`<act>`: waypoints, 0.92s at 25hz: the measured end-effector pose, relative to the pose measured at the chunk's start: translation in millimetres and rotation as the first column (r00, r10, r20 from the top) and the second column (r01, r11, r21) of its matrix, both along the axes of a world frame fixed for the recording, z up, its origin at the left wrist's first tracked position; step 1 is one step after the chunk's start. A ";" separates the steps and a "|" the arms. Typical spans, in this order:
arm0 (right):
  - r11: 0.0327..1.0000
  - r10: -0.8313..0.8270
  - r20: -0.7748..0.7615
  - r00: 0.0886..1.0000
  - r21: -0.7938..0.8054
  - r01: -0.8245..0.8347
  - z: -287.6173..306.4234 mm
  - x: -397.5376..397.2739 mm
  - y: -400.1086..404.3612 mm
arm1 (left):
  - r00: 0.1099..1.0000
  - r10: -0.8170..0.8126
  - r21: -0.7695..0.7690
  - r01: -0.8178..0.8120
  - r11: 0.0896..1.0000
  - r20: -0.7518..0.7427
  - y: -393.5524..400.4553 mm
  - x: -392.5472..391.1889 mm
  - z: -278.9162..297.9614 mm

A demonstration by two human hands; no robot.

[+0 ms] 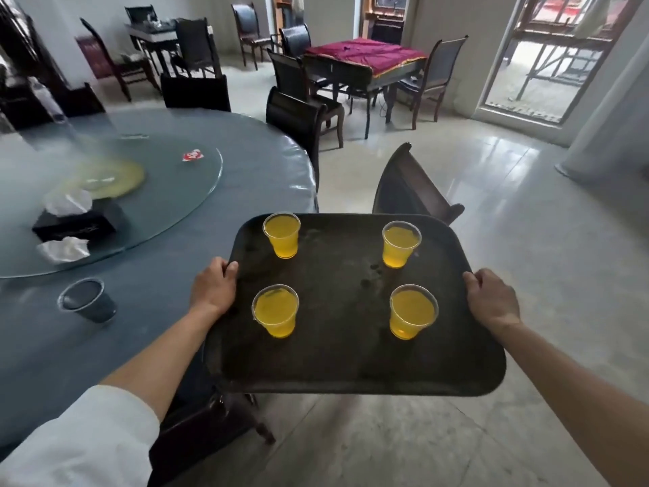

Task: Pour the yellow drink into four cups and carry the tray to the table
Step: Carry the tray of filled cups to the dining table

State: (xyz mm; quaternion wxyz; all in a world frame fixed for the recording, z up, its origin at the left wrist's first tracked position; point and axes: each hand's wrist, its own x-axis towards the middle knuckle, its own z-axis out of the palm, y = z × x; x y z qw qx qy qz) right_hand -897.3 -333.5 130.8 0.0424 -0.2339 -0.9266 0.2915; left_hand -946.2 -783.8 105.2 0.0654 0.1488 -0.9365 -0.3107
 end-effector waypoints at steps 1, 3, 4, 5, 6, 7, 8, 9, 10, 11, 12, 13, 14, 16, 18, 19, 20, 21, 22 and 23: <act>1.000 0.023 0.001 1.000 -0.004 -0.023 0.8 -12.1 -2.2 | 1.000 0.025 -0.005 -0.025 1.000 0.001 -2.4 -1.3 -0.1; 0.998 0.068 0.013 0.998 -0.004 -0.068 4.9 -31.6 -8.1 | 0.997 0.073 -0.025 -0.073 0.997 0.009 -7.8 -5.3 0.4; 0.997 0.083 0.019 0.996 -0.002 -0.083 5.7 -40.6 -10.7 | 0.995 0.095 -0.034 -0.094 0.995 0.015 -10.9 -7.1 0.7; 0.995 0.104 0.017 0.994 -0.006 -0.104 5.4 -50.3 -14.0 | 0.994 0.111 -0.038 -0.110 0.993 0.017 -14.7 -9.5 0.6; 0.992 0.125 0.013 0.992 -0.008 -0.124 6.1 -59.9 -17.9 | 0.992 0.124 -0.039 -0.123 0.992 0.016 -18.7 -12.0 0.4; 0.990 0.142 0.013 0.990 -0.007 -0.142 4.7 -68.9 -21.5 | 0.990 0.139 -0.039 -0.138 0.990 0.013 -23.7 -14.4 -0.7; 0.987 0.158 0.014 0.987 -0.014 -0.158 2.7 -79.4 -25.6 | 0.988 0.154 -0.042 -0.154 0.987 0.005 -29.7 -17.1 -1.7; 0.985 0.169 0.012 0.986 -0.025 -0.169 1.2 -88.8 -30.2 | 0.986 0.168 -0.044 -0.168 0.985 -0.001 -35.7 -19.5 -3.1; 0.983 0.181 0.007 0.983 -0.036 -0.181 -0.3 -96.8 -35.6 | 0.985 0.175 -0.046 -0.174 0.984 -0.001 -41.4 -21.5 -4.8; 0.981 0.189 0.001 0.982 -0.042 -0.188 -2.0 -105.5 -41.4 | 0.983 0.182 -0.044 -0.181 0.982 0.005 -47.1 -24.0 -6.3; 0.980 0.195 0.001 0.981 -0.052 -0.194 -1.6 -112.7 -48.1 | 0.982 0.191 -0.040 -0.190 0.981 0.008 -52.9 -27.0 -7.6; 0.978 0.203 0.004 0.979 -0.058 -0.202 -2.6 -122.0 -55.1 | 0.979 0.204 -0.038 -0.203 0.978 0.012 -59.4 -30.7 -8.2; 0.976 0.209 0.006 0.978 -0.064 -0.209 -3.0 -130.1 -61.8 | 0.977 0.215 -0.039 -0.214 0.976 0.013 -65.5 -33.8 -8.7; 0.972 0.223 0.009 0.975 -0.073 -0.221 -4.2 -146.9 -75.7 | 0.974 0.228 -0.036 -0.227 0.973 0.012 -77.2 -41.5 -10.4; 0.968 0.239 0.018 0.971 -0.078 -0.237 -8.0 -165.9 -90.5 | 0.970 0.245 -0.047 -0.244 0.969 0.010 -90.5 -51.2 -11.5; 0.966 0.248 0.021 0.969 -0.083 -0.246 -9.5 -174.8 -98.1 | 0.967 0.254 -0.055 -0.253 0.966 0.011 -97.4 -55.6 -12.7; 0.963 0.258 0.025 0.966 -0.090 -0.255 -10.4 -182.8 -106.2 | 0.966 0.259 -0.058 -0.258 0.964 0.011 -104.0 -60.1 -14.8; 0.959 0.270 0.028 0.962 -0.093 -0.267 -12.1 -191.6 -114.8 | 0.963 0.269 -0.055 -0.268 0.962 0.012 -110.9 -64.1 -17.0; 0.957 0.277 0.033 0.960 -0.095 -0.273 -11.9 -199.4 -122.7 | 0.960 0.279 -0.051 -0.278 0.959 0.010 -117.4 -67.8 -19.1; 0.955 0.286 0.034 0.958 -0.090 -0.282 -14.3 -210.1 -132.1 | 0.956 0.292 -0.047 -0.291 0.955 0.013 -126.6 -72.9 -21.2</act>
